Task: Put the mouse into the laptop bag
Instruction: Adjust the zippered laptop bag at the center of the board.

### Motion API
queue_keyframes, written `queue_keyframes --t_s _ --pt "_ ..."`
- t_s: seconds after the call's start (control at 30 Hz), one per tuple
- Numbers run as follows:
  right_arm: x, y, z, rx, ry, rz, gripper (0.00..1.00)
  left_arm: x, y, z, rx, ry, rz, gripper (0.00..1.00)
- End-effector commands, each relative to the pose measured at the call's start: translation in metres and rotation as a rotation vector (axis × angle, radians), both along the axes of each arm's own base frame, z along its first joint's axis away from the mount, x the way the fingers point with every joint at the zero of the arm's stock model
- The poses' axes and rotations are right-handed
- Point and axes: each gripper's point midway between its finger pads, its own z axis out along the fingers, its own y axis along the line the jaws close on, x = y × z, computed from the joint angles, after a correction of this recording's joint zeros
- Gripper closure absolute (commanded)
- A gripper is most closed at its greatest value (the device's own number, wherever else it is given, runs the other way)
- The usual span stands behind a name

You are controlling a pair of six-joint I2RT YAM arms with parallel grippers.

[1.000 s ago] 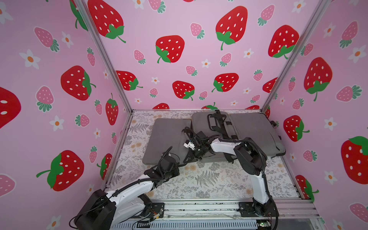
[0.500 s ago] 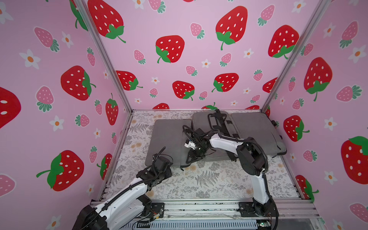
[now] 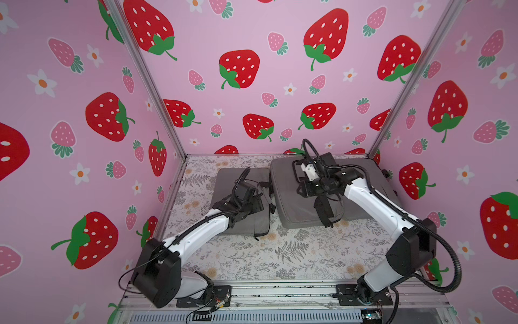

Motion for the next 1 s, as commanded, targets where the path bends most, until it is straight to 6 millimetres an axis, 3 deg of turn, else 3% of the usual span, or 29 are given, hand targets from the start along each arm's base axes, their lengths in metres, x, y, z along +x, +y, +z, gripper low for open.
queue_keyframes --t_s 0.0,0.1,0.23,0.37,0.53,0.6,0.7,0.9,0.97 --pt "0.013 -0.09 -0.05 -0.217 0.119 -0.207 0.49 0.033 -0.05 0.017 -0.051 -0.066 -0.115 0.21" --pt "0.035 -0.131 -0.07 -0.185 0.149 -0.319 0.49 0.053 -0.077 0.01 -0.019 -0.051 -0.149 0.2" --pt "0.063 -0.165 -0.092 -0.166 0.173 -0.391 0.49 0.083 -0.111 0.002 -0.005 -0.045 -0.198 0.17" --pt "0.088 -0.178 -0.113 -0.167 0.182 -0.412 0.49 0.105 -0.143 -0.017 0.029 -0.015 -0.261 0.19" --pt "0.108 -0.163 -0.149 -0.14 0.231 -0.391 0.49 0.123 -0.158 -0.054 0.054 0.038 -0.273 0.21" --pt "0.104 -0.146 -0.166 -0.16 0.28 -0.359 0.49 0.126 -0.148 -0.073 0.095 0.086 -0.254 0.23" --pt "0.09 -0.108 -0.189 -0.195 0.331 -0.291 0.49 0.125 -0.117 -0.102 0.083 0.18 -0.174 0.29" --pt "0.057 -0.019 -0.22 -0.173 0.41 -0.159 0.5 0.116 -0.013 -0.132 0.04 0.276 0.066 0.31" --pt "0.049 -0.001 -0.222 -0.167 0.414 -0.134 0.5 0.113 0.007 -0.132 0.011 0.275 0.088 0.31"
